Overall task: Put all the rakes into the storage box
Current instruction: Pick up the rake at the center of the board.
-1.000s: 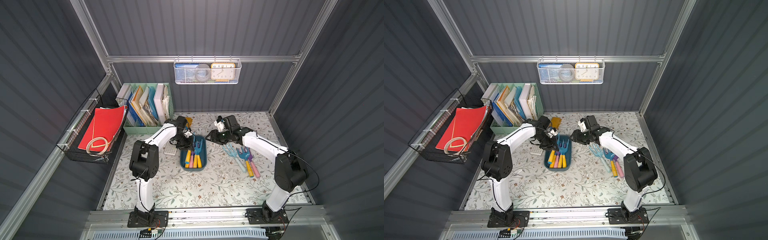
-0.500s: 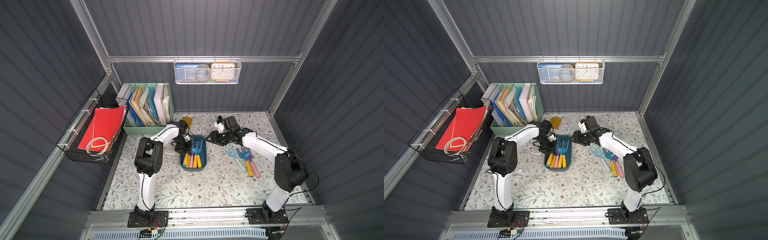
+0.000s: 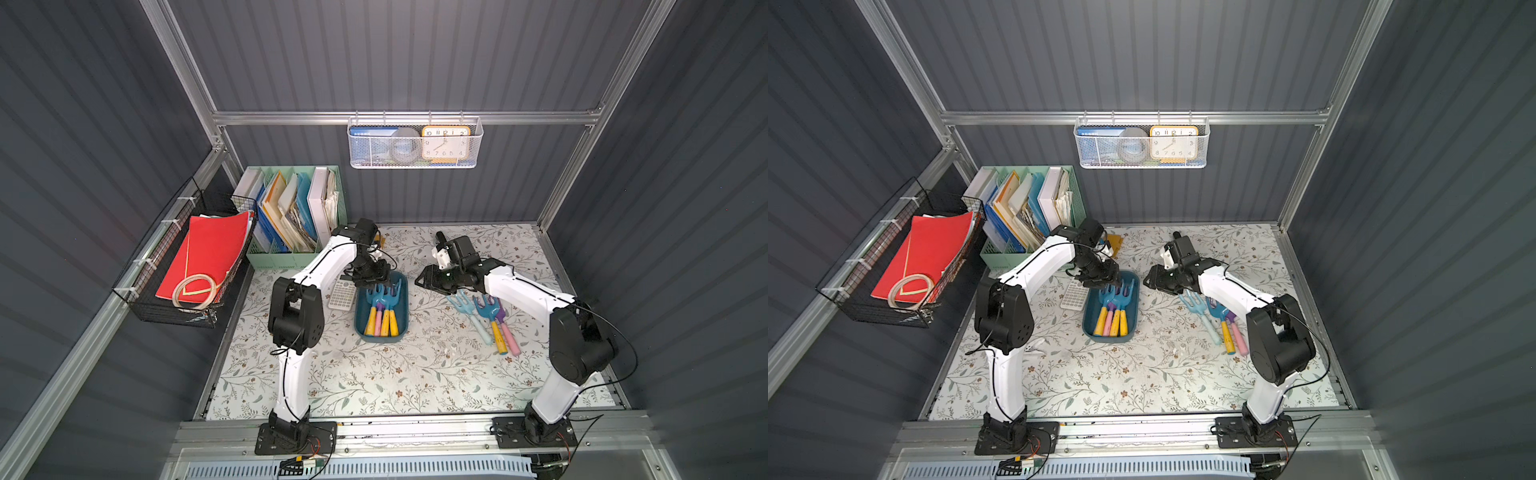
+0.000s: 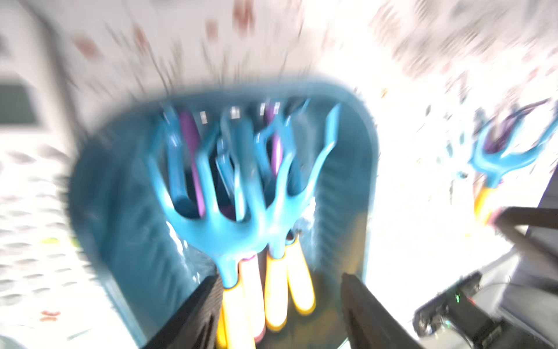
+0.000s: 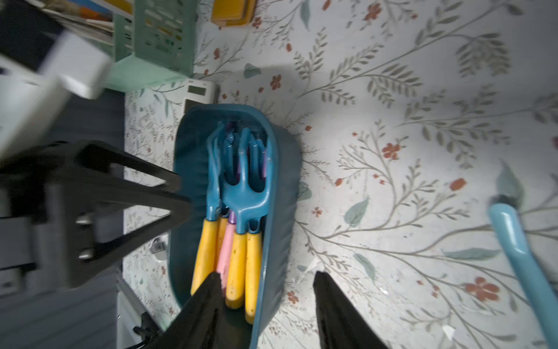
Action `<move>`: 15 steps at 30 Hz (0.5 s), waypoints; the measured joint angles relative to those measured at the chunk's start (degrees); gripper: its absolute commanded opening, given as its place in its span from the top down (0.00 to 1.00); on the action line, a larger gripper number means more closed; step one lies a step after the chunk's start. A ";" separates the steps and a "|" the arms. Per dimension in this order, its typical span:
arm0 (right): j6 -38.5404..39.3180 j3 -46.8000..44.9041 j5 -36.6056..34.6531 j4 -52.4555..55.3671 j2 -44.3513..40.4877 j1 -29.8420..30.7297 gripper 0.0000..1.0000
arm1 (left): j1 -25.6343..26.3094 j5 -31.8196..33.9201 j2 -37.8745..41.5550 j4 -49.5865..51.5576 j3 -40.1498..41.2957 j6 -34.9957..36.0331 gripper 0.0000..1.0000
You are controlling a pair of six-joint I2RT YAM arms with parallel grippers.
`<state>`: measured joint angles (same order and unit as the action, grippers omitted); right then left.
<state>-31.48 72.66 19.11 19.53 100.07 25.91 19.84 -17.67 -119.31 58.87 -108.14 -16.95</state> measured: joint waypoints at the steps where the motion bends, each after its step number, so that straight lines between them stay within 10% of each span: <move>1: -0.66 -0.63 -2.43 0.57 -0.31 0.00 0.46 | 0.02 1.38 0.92 -1.64 0.35 -1.14 0.24; 15: -4.79 -9.49 -23.89 15.69 -5.33 -5.95 0.36 | -5.79 14.93 10.03 -18.80 13.88 -15.85 0.19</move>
<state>-36.27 63.18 -4.78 35.22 94.74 19.97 14.04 -2.74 -109.27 40.07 -94.26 -32.80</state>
